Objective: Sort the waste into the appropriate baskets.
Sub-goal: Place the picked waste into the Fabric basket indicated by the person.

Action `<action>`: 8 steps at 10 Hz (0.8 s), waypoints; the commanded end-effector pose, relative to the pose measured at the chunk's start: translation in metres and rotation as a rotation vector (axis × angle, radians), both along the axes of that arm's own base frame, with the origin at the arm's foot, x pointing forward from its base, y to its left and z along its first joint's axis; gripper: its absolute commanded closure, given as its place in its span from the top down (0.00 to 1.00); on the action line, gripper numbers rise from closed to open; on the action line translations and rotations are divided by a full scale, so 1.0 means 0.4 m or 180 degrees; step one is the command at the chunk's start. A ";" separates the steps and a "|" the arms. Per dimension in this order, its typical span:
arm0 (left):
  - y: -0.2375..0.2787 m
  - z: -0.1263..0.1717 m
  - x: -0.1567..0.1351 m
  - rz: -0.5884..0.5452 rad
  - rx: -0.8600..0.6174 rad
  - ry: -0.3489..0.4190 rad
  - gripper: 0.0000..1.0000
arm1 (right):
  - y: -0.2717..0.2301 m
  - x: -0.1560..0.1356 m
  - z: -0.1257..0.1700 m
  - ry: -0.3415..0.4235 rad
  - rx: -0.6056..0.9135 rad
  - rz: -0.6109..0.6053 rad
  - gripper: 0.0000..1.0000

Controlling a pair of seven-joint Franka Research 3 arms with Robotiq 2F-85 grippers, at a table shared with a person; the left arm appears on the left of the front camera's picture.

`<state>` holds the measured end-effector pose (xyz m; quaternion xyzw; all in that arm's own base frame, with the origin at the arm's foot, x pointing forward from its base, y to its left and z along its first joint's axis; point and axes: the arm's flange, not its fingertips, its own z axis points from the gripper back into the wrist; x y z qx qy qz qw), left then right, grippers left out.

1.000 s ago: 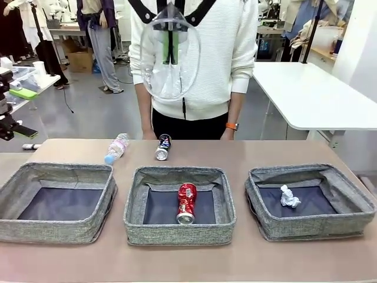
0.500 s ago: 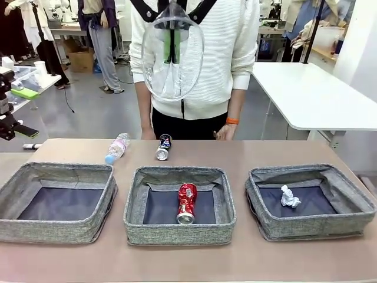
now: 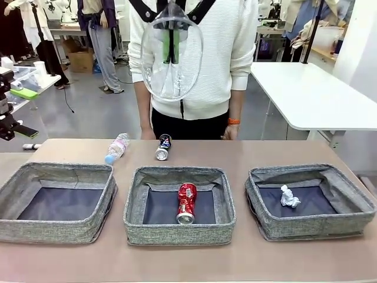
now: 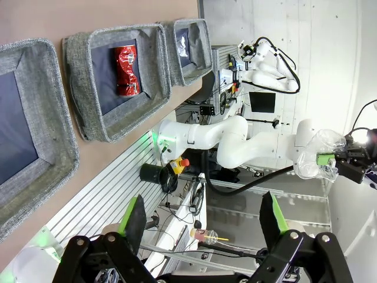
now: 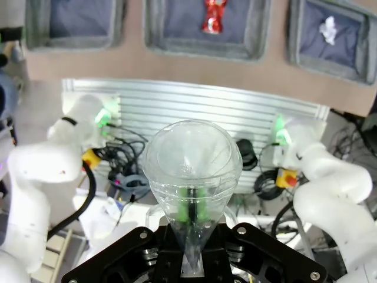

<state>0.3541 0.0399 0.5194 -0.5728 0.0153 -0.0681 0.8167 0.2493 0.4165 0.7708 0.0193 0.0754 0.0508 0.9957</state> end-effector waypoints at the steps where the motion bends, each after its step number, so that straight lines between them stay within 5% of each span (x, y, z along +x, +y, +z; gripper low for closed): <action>1: -0.001 0.004 -0.005 -0.0019 0.0014 0.0008 1.00 | -0.008 -0.001 0.003 -0.0013 -0.0009 0.0041 0.03; 8: -0.001 0.004 -0.005 -0.0019 0.0014 0.0008 1.00 | -0.008 -0.001 0.003 -0.0013 -0.0009 0.0041 0.03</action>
